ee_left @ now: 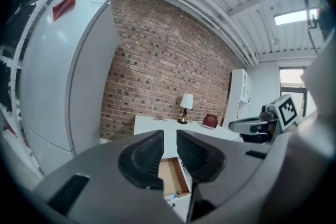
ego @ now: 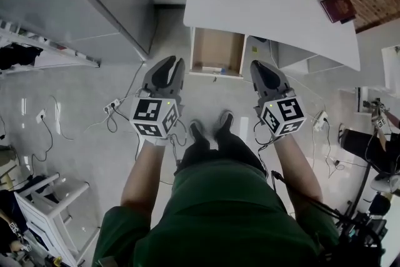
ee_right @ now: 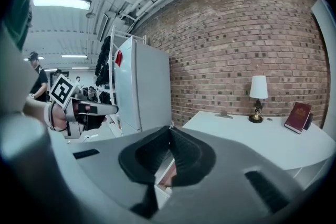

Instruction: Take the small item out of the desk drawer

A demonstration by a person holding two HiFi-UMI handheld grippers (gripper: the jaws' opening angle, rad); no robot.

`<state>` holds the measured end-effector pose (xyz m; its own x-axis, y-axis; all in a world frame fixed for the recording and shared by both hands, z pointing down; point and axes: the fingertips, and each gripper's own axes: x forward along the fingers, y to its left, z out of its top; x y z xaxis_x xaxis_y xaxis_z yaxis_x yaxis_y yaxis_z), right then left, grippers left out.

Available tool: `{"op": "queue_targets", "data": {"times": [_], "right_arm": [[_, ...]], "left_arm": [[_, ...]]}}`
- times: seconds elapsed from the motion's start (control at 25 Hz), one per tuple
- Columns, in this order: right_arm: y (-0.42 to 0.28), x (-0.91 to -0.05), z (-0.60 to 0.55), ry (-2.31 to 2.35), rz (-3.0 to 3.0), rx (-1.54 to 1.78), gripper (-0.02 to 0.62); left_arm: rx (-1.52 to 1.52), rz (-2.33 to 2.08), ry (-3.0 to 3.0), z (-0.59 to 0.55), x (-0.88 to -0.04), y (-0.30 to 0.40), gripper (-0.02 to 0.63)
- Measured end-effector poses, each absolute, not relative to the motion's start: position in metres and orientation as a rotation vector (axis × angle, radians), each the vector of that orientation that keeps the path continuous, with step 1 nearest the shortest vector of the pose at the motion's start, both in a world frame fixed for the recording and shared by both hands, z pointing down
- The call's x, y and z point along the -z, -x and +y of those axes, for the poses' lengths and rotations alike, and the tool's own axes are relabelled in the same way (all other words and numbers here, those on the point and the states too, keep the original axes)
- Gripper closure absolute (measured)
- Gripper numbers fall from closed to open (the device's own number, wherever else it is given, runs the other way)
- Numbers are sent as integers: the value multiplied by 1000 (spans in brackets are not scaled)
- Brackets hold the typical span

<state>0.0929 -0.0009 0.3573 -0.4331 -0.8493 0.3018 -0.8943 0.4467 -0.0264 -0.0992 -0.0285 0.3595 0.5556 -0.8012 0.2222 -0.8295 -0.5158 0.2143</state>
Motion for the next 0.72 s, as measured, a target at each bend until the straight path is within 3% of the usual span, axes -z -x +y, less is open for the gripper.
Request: {"op": "queue_targets", "data": {"times": [0.72], "right_arm": [[-118, -529, -88, -959, -2407, -409, 549]], "left_arm": [[-470, -1401, -2354, -85, -458, 46, 537]]}}
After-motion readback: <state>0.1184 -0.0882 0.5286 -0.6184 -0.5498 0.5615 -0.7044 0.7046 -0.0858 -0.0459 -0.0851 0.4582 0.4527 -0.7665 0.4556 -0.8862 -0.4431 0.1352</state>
